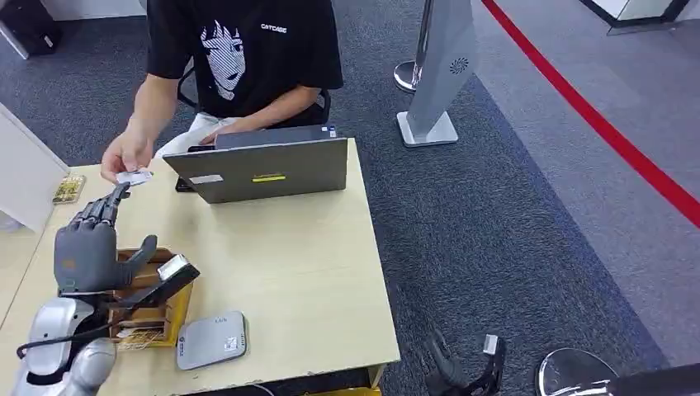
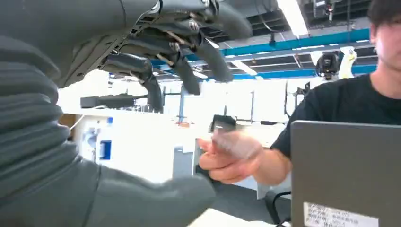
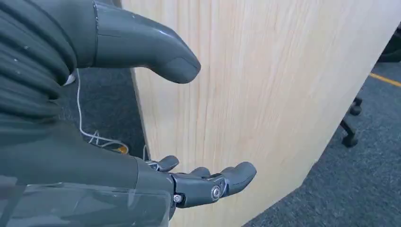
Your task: Pass the card to the sensor for recognition and then transmit it.
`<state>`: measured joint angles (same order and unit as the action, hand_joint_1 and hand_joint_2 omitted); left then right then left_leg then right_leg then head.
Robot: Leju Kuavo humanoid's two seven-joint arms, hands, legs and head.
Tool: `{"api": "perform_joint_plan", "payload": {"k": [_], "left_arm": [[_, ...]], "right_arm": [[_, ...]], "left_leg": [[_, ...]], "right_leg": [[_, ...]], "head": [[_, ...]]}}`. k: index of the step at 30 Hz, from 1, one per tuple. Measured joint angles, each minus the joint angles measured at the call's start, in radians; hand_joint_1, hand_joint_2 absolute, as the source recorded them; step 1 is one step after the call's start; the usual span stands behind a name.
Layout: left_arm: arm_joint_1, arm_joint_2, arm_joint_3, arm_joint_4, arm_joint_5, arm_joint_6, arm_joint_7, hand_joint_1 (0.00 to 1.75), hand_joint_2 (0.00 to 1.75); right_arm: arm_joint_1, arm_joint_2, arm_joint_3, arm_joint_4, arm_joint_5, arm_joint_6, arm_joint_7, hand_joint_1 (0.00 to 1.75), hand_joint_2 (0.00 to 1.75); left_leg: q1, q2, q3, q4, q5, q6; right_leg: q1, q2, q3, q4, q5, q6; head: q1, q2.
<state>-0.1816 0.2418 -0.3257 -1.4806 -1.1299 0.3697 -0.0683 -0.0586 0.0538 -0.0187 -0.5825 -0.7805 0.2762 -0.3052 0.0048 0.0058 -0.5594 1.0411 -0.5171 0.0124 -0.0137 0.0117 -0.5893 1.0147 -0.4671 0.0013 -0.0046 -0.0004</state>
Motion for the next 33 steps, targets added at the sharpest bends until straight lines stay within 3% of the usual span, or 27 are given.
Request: {"api": "perform_joint_plan", "payload": {"k": [7, 12, 18, 22, 25, 33], "left_arm": [[0.128, -0.024, 0.055, -0.084, 0.009, 0.092, -0.031, 0.00, 1.75], [0.230, -0.022, 0.100, -0.171, 0.020, 0.088, -0.081, 0.00, 1.75], [0.354, 0.036, 0.108, -0.284, 0.029, -0.086, -0.103, 0.00, 1.75], [0.406, 0.100, 0.094, -0.326, 0.011, -0.223, -0.052, 0.00, 1.75], [0.439, 0.150, 0.066, -0.348, 0.027, -0.261, -0.030, 0.00, 1.75], [0.466, 0.228, 0.000, -0.373, 0.060, -0.271, 0.026, 0.00, 1.75]], "right_arm": [[0.006, -0.001, 0.000, -0.005, -0.005, -0.007, -0.003, 0.00, 1.75], [0.015, -0.002, -0.003, -0.012, -0.024, -0.010, -0.014, 0.00, 1.75], [0.029, -0.005, -0.026, -0.024, -0.023, -0.003, -0.024, 0.00, 1.75], [0.032, -0.006, -0.045, -0.027, -0.011, 0.010, -0.031, 0.00, 1.75], [0.033, -0.007, -0.061, -0.028, 0.004, 0.016, -0.031, 0.00, 1.75], [0.033, -0.007, -0.093, -0.039, 0.043, 0.016, -0.019, 0.00, 1.75]], "left_leg": [[0.000, 0.000, 0.000, 0.000, 0.000, 0.001], [0.000, 0.000, 0.000, 0.000, -0.001, 0.001], [0.000, 0.000, -0.001, 0.000, -0.001, 0.000], [0.000, 0.000, 0.000, 0.000, -0.001, 0.000], [0.000, 0.000, 0.000, 0.000, -0.001, 0.000], [0.000, 0.000, 0.000, 0.000, -0.001, 0.000]], "right_leg": [[0.000, 0.000, 0.000, 0.000, 0.000, 0.000], [0.000, 0.000, 0.000, 0.000, 0.000, 0.000], [0.000, 0.000, -0.001, 0.000, 0.000, 0.000], [0.000, 0.000, -0.001, 0.000, 0.000, 0.000], [0.000, 0.000, -0.001, 0.000, 0.000, 0.000], [0.000, 0.000, 0.000, 0.000, 0.000, 0.000]], "head": [[0.000, 0.000], [0.000, 0.000], [0.000, 0.000], [0.000, 0.000], [0.000, 0.000], [0.000, 0.000]]}}
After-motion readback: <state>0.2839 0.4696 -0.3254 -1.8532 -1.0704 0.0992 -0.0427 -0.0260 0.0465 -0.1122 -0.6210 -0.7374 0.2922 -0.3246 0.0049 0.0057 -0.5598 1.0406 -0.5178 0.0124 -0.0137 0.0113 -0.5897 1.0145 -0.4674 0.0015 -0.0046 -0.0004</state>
